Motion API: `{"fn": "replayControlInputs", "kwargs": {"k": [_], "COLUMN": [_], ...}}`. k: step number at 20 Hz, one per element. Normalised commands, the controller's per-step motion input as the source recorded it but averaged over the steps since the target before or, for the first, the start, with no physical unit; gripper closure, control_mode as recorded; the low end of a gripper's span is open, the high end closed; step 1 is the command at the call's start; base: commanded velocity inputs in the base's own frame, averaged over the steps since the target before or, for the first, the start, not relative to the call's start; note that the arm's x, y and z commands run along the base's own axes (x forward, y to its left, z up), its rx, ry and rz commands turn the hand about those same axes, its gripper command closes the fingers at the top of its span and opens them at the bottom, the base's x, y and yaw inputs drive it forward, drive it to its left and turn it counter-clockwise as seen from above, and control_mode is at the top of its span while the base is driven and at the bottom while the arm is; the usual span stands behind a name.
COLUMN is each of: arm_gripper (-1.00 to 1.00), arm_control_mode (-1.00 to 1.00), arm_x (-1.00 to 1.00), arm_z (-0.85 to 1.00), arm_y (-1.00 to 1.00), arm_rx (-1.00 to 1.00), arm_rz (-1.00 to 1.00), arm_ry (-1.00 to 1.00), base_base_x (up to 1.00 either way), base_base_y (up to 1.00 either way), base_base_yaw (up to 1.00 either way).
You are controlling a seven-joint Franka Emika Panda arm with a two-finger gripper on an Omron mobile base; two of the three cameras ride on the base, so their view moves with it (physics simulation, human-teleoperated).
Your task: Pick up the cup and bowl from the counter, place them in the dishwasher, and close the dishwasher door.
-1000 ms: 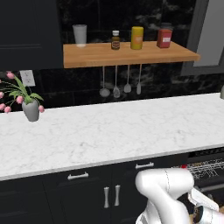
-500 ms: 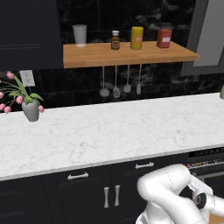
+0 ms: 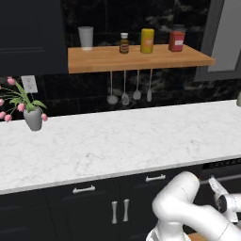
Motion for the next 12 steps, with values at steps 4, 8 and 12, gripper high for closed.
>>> {"fn": "replayControlInputs", "kwargs": {"k": [4, 8, 12], "arm_gripper": [-1.0, -1.0, -1.0], "arm_control_mode": [-1.0, -1.0, -1.0], "arm_x": [0.56, 0.51, -0.15], "arm_z": [-0.38, -0.34, -0.05], "arm_y": [-0.43, -0.39, -0.05], "arm_rx": [0.13, 0.11, 0.17], "arm_rz": [0.13, 0.14, 0.15], "arm_ry": [-0.18, -0.14, -0.03], "base_base_x": [0.0, 0.0, 0.0], "base_base_y": [0.0, 0.0, 0.0], "base_base_yaw": [0.0, 0.0, 0.0]}}
